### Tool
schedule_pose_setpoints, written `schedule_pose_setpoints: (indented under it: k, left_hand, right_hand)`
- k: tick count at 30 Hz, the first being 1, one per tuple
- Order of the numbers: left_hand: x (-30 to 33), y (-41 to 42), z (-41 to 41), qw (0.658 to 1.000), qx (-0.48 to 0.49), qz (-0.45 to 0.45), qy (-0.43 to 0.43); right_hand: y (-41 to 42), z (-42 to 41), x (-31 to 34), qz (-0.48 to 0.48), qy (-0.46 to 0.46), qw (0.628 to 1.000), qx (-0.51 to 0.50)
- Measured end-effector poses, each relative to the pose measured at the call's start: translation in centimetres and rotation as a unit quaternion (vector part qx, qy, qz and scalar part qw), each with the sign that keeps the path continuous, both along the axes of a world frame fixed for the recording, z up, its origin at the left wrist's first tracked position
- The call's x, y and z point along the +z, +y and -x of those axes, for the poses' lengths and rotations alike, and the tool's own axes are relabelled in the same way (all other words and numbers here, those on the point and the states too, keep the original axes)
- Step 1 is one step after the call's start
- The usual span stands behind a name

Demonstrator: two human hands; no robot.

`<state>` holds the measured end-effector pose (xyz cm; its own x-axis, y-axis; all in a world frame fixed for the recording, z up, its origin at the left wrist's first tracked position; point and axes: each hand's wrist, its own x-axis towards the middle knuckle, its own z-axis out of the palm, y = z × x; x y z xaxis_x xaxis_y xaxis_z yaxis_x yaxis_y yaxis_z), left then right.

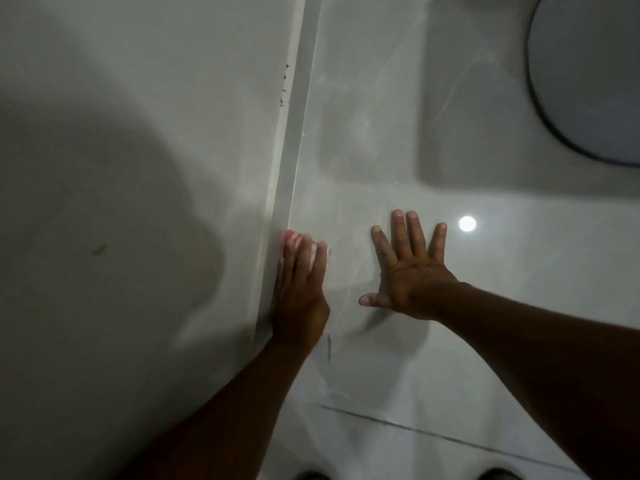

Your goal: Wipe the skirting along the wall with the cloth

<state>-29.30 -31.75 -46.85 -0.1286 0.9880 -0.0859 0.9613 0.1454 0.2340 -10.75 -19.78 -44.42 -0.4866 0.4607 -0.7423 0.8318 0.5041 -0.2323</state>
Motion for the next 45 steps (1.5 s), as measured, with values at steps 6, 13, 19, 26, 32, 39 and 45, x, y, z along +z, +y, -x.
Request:
schedule_pose_setpoints:
  k: [6, 13, 19, 26, 32, 39, 45]
  left_hand:
    - [-0.7, 14.2, 2.1, 0.999, -0.025, -0.035, 0.003]
    - [0.1, 27.9, 3.0, 0.999, -0.023, -0.028, 0.014]
    - [0.0, 27.3, 3.6, 0.999, -0.033, -0.032, -0.003]
    - [0.1, 7.2, 1.0, 1.0, -0.008, -0.014, -0.015]
    - [0.4, 11.9, 1.5, 0.999, -0.031, -0.015, 0.012]
    - [0.4, 29.7, 3.6, 1.0, -0.016, 0.011, 0.02]
    - [0.4, 19.9, 2.8, 1.0, -0.02, 0.003, 0.011]
  right_hand:
    - [0.1, 0.1, -0.4, 0.003, 0.005, 1.0, -0.004]
    - [-0.1, -0.2, -1.1, -0.009, 0.019, 1.0, -0.003]
    - [0.0, -0.1, -1.2, -0.009, 0.025, 1.0, -0.008]
    - [-0.1, 0.0, -0.9, 0.004, 0.027, 1.0, -0.009]
    - [0.1, -0.2, -0.6, 0.001, 0.032, 0.999, -0.014]
    - [-0.2, -0.1, -1.0, 0.004, 0.02, 1.0, -0.016]
    - [-0.2, 0.2, -0.7, 0.001, 0.01, 1.0, -0.017]
